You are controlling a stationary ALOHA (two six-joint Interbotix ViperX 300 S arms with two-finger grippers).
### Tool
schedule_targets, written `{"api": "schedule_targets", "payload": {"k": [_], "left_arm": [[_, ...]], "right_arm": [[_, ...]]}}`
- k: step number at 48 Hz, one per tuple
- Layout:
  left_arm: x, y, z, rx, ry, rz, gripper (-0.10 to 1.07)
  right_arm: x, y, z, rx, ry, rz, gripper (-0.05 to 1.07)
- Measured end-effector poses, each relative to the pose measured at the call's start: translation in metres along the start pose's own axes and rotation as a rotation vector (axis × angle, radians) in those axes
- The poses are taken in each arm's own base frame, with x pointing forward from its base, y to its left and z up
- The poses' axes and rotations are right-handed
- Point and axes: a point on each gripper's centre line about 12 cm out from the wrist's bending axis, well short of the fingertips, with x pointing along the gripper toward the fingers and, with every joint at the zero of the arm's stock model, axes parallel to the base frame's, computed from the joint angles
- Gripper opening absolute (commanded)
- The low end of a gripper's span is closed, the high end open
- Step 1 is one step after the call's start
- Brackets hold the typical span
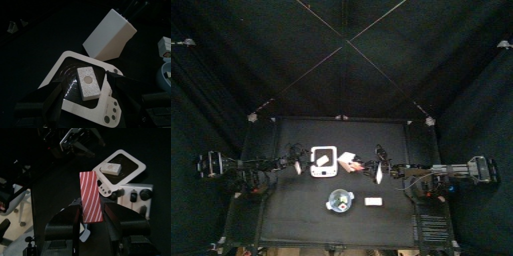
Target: Put salmon right of knife holder
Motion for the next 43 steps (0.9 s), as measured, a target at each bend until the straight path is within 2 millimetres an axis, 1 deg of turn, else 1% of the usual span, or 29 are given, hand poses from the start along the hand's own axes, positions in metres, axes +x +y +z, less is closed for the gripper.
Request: {"api": "schedule_targets", "payload": {"k": [5, 15, 31, 36, 43], "left_arm": [[-0.002, 0.0, 0.001, 0.001, -0.006, -0.001, 0.96], [-0.003, 0.0, 0.0, 0.0, -0.005, 0.0, 0.96], [-0.003, 0.0, -0.001, 0.003, -0.002, 0.0, 0.96], [-0.003, 0.0, -0.001, 0.003, -0.002, 0.0, 0.96], [-0.003, 0.0, 0.0, 0.003, -0.003, 0.001, 0.96]], "right_arm": [[-0.008, -0.015, -0.007, 0.054, 0.027, -0.095, 0.62], [-0.011, -0.045, -0.022, 0.156, 0.093, -0.279, 0.62], [-0.012, -0.111, -0.054, 0.438, 0.074, -0.547, 0.62], [-0.008, -0.129, -0.067, 0.493, 0.078, -0.631, 0.63], [0.002, -0.14, -0.076, 0.489, 0.099, -0.699, 0.63]]}}
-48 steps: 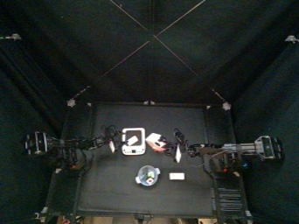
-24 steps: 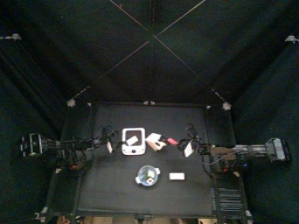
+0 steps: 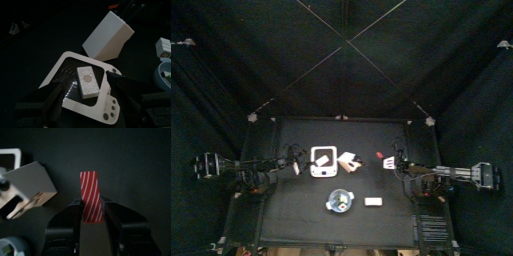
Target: Put salmon right of knife holder
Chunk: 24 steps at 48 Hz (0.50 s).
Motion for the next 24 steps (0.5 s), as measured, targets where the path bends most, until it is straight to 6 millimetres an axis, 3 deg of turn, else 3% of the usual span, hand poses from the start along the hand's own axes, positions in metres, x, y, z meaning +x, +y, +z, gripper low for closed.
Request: {"api": "schedule_targets", "payload": {"k": [11, 24], "left_arm": [[0.0, 0.001, -0.002, -0.002, 0.007, 0.002, 0.96], [0.0, 0.001, -0.004, 0.0, 0.023, 0.004, 0.96]], "right_arm": [[0.023, 0.015, -0.002, -0.04, 0.015, -0.057, 0.63], [0.046, 0.036, -0.019, -0.055, 0.059, -0.134, 0.64]]}}
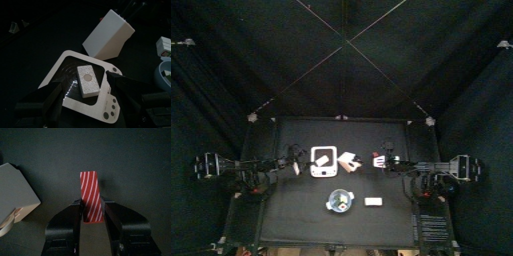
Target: Put salmon right of knife holder
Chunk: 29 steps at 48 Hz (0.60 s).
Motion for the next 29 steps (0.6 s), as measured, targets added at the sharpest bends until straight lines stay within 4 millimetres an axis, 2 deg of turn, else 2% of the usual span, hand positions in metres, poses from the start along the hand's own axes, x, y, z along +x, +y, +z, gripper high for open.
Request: {"api": "schedule_targets", "payload": {"k": [8, 21, 29], "left_arm": [[-0.001, 0.0, -0.002, 0.0, 0.008, 0.001, 0.96], [-0.001, 0.0, -0.002, 0.0, 0.009, 0.001, 0.96], [-0.001, 0.0, -0.003, 0.0, 0.009, 0.001, 0.96]], "right_arm": [[0.006, 0.001, -0.003, 0.003, -0.013, -0.049, 0.69], [0.012, 0.002, -0.01, -0.015, 0.003, -0.07, 0.88], [0.014, 0.006, -0.011, -0.02, 0.005, -0.068, 0.94]]}}
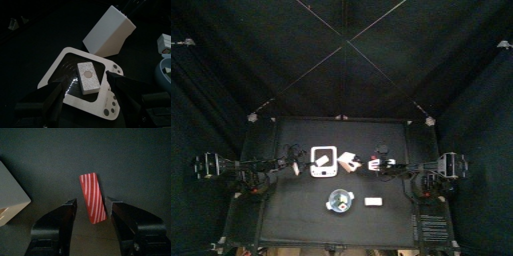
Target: Put salmon right of knife holder
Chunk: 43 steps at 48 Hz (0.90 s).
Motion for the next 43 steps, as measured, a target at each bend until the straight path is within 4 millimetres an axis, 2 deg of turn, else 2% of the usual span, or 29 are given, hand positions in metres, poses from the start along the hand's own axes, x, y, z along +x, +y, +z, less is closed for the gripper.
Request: {"api": "schedule_targets", "payload": {"k": [43], "left_arm": [[-0.0001, 0.0, 0.0002, 0.0, 0.0, 0.0, 0.96]], "right_arm": [[-0.005, 0.0034, 0.0059, -0.042, -0.032, 0.025, 0.94]]}}
